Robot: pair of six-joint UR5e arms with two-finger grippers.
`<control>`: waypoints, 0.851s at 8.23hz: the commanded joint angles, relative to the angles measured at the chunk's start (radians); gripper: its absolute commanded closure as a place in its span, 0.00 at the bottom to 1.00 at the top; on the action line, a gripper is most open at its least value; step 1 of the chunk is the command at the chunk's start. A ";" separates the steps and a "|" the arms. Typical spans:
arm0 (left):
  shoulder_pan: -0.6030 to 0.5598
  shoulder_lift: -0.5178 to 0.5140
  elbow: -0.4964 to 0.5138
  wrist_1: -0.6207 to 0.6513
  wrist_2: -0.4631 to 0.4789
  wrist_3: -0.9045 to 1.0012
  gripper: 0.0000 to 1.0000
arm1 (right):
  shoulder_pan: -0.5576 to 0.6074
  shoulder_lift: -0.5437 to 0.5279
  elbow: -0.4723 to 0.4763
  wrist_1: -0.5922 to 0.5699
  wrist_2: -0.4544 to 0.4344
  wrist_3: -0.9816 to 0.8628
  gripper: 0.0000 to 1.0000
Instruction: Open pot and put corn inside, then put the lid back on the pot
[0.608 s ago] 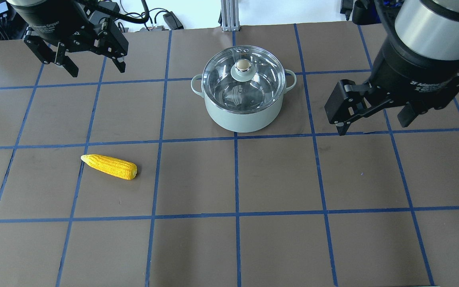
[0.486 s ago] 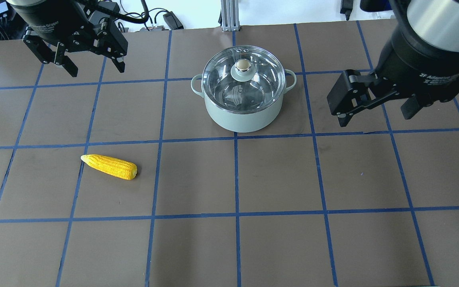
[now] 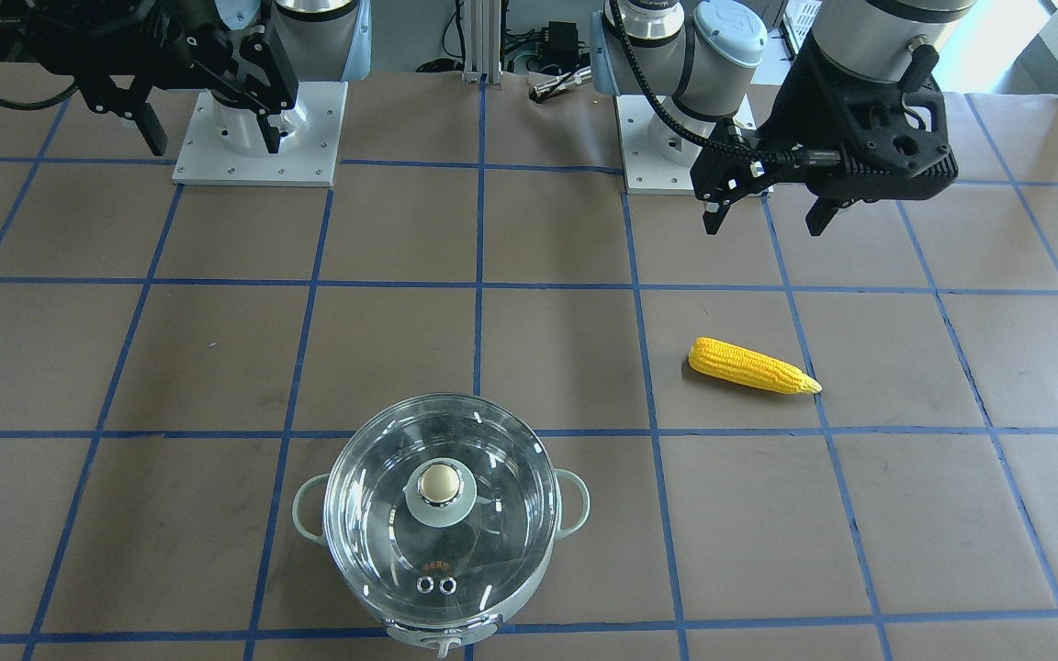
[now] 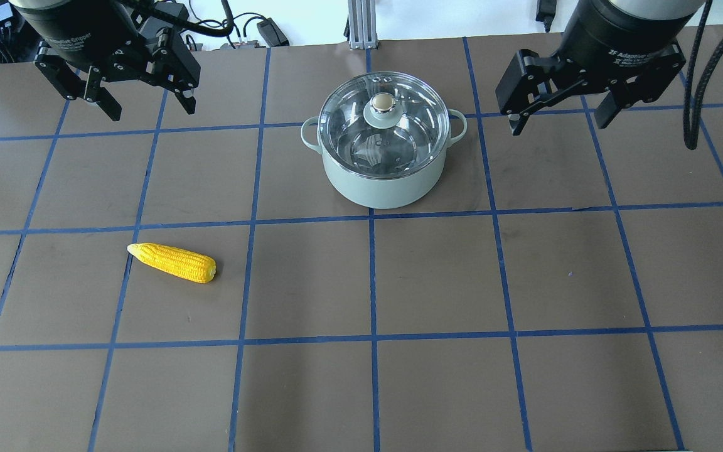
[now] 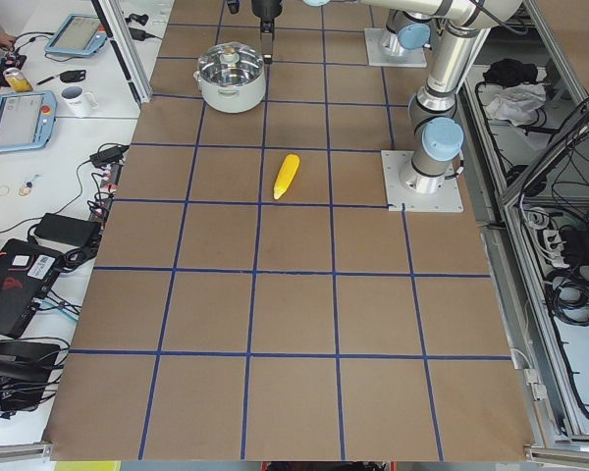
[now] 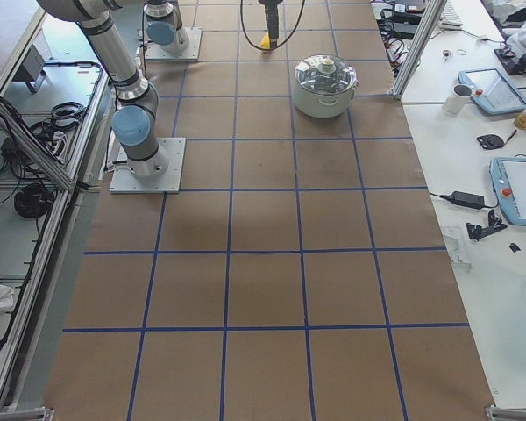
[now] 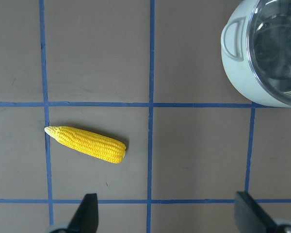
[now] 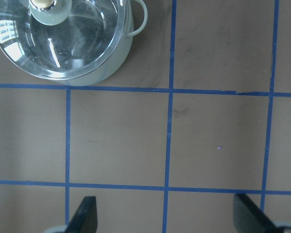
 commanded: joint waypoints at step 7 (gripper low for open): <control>0.104 -0.010 -0.079 0.029 0.023 -0.681 0.00 | -0.001 0.099 -0.005 -0.143 -0.062 -0.018 0.00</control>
